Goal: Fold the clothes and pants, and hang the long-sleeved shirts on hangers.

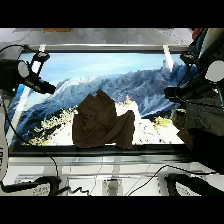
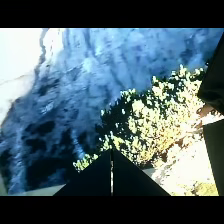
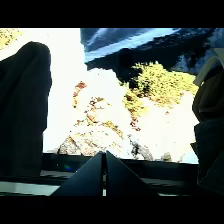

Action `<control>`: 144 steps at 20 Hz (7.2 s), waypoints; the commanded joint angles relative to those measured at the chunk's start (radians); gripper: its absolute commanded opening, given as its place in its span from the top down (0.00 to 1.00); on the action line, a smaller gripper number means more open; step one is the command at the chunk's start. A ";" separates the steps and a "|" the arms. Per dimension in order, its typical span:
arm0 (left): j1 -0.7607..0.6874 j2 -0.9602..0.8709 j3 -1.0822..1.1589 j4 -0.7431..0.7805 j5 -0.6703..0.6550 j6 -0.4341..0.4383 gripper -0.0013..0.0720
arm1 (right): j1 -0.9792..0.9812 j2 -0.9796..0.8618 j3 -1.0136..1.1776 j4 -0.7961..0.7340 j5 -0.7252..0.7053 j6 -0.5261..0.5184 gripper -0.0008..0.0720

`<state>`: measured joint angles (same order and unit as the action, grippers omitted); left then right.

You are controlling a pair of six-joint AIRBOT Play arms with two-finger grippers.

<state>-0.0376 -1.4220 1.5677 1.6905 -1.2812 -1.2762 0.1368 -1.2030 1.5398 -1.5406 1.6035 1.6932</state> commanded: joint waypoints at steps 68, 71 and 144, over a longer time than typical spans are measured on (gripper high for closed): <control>0.000 -0.094 0.000 -0.129 0.019 -0.003 0.18 | 0.552 -0.497 -0.224 0.589 -0.784 0.197 0.96; 0.000 -0.146 0.000 -0.146 0.018 -0.004 0.18 | 0.517 -0.385 -0.224 0.387 -0.647 0.167 0.96; 0.521 0.367 0.001 -0.750 0.221 0.106 0.97 | -0.130 0.504 -0.551 0.150 -0.810 0.002 0.97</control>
<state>0.4828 -1.0576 1.5688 0.9237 -0.9890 -1.1706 0.0071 -0.6983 0.9848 -1.6886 0.6277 2.0083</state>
